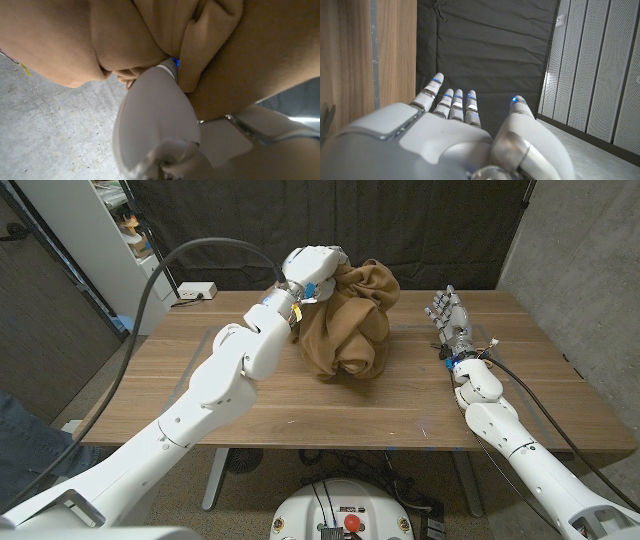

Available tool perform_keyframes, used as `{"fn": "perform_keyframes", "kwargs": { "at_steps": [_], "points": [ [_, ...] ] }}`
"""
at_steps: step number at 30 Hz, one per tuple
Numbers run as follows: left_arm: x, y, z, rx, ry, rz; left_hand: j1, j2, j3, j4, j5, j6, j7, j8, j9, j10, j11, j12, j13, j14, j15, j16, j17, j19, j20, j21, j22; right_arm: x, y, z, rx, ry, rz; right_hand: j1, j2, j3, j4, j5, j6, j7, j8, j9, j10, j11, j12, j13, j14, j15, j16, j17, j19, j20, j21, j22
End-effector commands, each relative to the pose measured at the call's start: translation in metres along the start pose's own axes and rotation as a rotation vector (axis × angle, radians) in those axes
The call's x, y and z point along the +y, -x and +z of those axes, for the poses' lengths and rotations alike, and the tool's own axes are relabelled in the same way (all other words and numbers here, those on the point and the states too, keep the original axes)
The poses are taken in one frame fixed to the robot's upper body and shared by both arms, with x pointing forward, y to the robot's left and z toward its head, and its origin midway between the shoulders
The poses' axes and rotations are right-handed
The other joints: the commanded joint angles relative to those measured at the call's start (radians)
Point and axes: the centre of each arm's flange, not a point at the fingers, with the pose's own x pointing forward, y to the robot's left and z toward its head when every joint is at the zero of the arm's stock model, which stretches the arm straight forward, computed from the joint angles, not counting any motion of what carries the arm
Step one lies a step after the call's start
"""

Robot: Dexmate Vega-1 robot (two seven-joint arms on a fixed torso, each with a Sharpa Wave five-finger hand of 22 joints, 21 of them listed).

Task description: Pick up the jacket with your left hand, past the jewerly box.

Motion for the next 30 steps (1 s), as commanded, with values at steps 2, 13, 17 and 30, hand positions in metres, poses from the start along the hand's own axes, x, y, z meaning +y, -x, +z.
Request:
{"fn": "perform_keyframes", "kwargs": {
  "at_steps": [2, 13, 17, 30],
  "points": [
    [0.015, 0.002, 0.0, -0.003, -0.003, 0.032, 0.009, 0.005, 0.091, -0.084, 0.005, 0.006, -0.003, -0.005, 0.005, 0.0, -0.002, -0.002, 0.005, 0.023, -0.019, -0.004, 0.084, -0.005, -0.002, 0.012, -0.001, -0.003, 0.003, 0.002, -0.006, 0.001, -0.001, 0.004, 0.012, 0.002, -0.008, 0.0, 0.003, -0.002, -0.005, 0.003, 0.007, -0.005, 0.001, 0.003, 0.007, 0.003, 0.005, 0.0, 0.007, 0.001, 0.0, 0.005],
    [0.03, -0.001, 0.004, -0.009, -0.007, 0.059, 0.008, 0.005, 0.091, -0.084, 0.005, 0.008, 0.0, -0.009, 0.005, 0.003, -0.001, -0.005, 0.012, 0.026, -0.02, -0.001, 0.086, -0.013, -0.004, 0.025, -0.002, -0.004, 0.004, 0.004, -0.01, -0.003, -0.002, 0.003, 0.013, 0.002, -0.009, 0.0, 0.003, -0.001, -0.004, 0.003, 0.009, -0.004, 0.002, 0.003, 0.007, 0.001, 0.005, 0.0, 0.008, 0.0, 0.0, 0.005],
    [0.035, -0.002, 0.005, -0.008, -0.009, 0.068, 0.008, 0.006, 0.091, -0.084, 0.005, 0.011, 0.0, -0.009, 0.007, 0.004, -0.002, -0.007, 0.015, 0.027, -0.02, 0.0, 0.087, -0.017, -0.005, 0.031, -0.003, -0.005, 0.004, 0.004, -0.011, -0.003, -0.002, 0.003, 0.013, 0.002, -0.009, 0.0, 0.004, -0.002, -0.004, 0.003, 0.008, -0.005, 0.002, 0.003, 0.007, 0.001, 0.005, 0.0, 0.008, 0.0, 0.0, 0.005],
    [0.053, -0.008, 0.009, -0.016, -0.015, 0.106, 0.009, 0.007, 0.094, -0.085, 0.007, 0.016, -0.001, -0.012, 0.01, 0.007, -0.003, -0.011, 0.022, 0.027, -0.02, 0.0, 0.089, -0.028, -0.009, 0.047, -0.004, -0.005, 0.006, 0.006, -0.011, -0.002, -0.001, 0.003, 0.013, 0.002, -0.009, 0.0, 0.003, -0.001, -0.005, 0.003, 0.009, -0.003, 0.002, 0.004, 0.008, 0.001, 0.005, 0.0, 0.009, -0.001, 0.0, 0.005]
  ]
}}
